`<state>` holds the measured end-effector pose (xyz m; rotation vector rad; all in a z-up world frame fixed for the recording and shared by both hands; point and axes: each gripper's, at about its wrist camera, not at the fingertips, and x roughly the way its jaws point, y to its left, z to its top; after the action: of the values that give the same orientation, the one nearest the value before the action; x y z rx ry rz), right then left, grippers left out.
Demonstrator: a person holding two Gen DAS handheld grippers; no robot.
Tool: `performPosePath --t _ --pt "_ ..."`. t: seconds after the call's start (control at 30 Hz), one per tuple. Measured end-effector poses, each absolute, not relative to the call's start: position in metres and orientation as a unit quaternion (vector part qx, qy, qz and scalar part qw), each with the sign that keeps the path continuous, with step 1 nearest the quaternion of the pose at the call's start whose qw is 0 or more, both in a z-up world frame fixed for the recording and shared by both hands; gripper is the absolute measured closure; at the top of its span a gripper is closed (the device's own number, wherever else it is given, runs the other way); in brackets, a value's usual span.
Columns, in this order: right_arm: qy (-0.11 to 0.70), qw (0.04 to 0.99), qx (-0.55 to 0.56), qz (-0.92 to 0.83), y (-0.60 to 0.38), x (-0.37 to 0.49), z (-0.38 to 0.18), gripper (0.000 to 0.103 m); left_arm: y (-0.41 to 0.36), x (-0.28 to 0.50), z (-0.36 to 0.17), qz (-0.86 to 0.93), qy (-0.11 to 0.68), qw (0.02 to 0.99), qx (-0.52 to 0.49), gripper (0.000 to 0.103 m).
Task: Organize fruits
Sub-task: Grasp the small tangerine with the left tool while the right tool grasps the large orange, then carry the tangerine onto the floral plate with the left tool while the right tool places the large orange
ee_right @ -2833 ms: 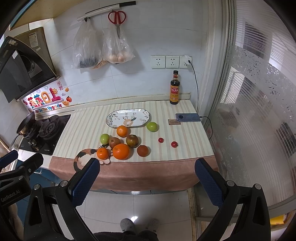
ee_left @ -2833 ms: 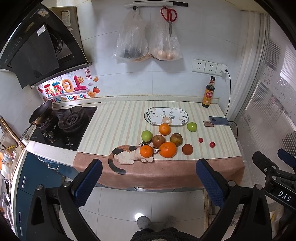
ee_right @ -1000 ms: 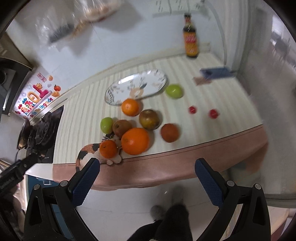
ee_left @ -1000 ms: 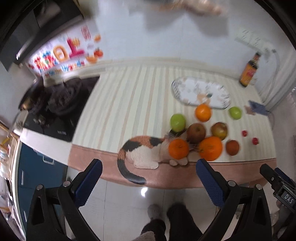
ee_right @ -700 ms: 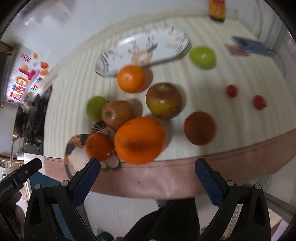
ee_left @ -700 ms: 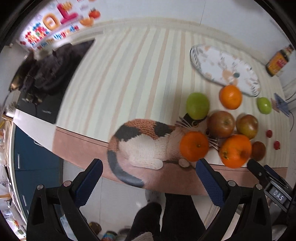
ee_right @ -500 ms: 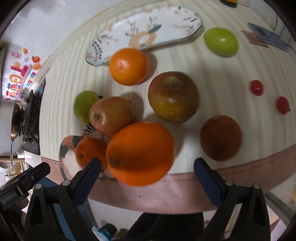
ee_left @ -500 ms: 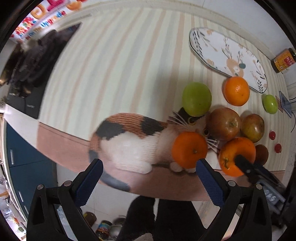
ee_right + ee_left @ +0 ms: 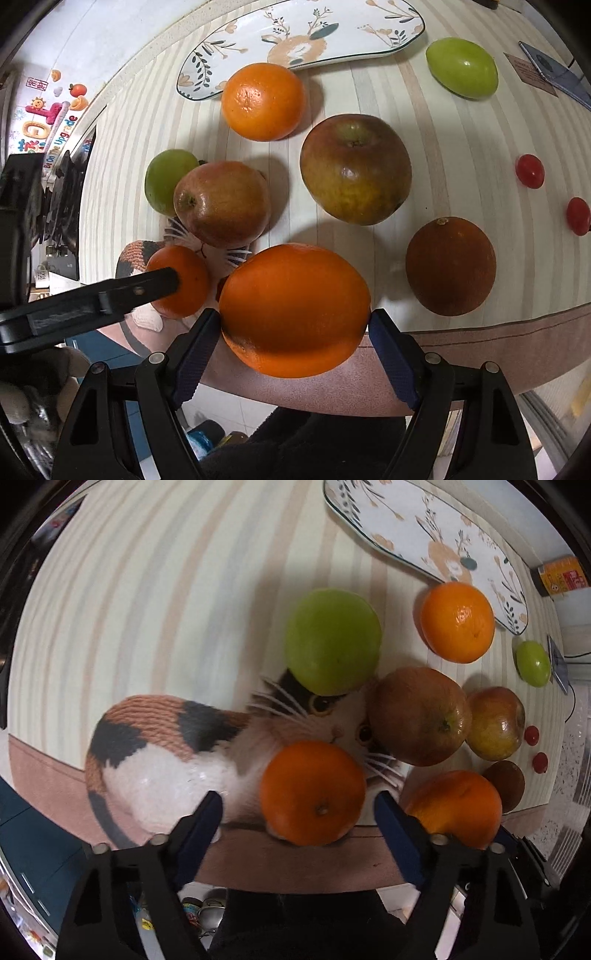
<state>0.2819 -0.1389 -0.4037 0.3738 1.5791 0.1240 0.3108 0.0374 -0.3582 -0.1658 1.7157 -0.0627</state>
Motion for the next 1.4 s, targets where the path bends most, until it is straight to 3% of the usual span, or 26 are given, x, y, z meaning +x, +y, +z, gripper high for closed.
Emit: performPosePath --t 0.1,0.9,1.17,1.4 --pt "0.709 0.683 0.165 0.060 -0.137 0.274 -0.400 0.018 0.035 0.314 -0.363 -0.035 0.753 0.652 -0.080 0.041" --pt "0.713 0.671 0.186 0.077 -0.141 0.273 -0.411 0.018 0.014 0.311 -0.374 -0.027 0.735 0.675 -0.054 0.042" --pt "0.705 0.668 0.218 0.095 -0.150 0.274 -0.390 0.018 0.015 0.309 -0.333 -0.038 0.723 0.686 -0.074 0.042" --pt "0.658 0.699 0.251 0.122 -0.182 0.313 -0.325 0.018 0.011 0.345 -0.263 -0.069 0.687 0.718 -0.095 0.042"
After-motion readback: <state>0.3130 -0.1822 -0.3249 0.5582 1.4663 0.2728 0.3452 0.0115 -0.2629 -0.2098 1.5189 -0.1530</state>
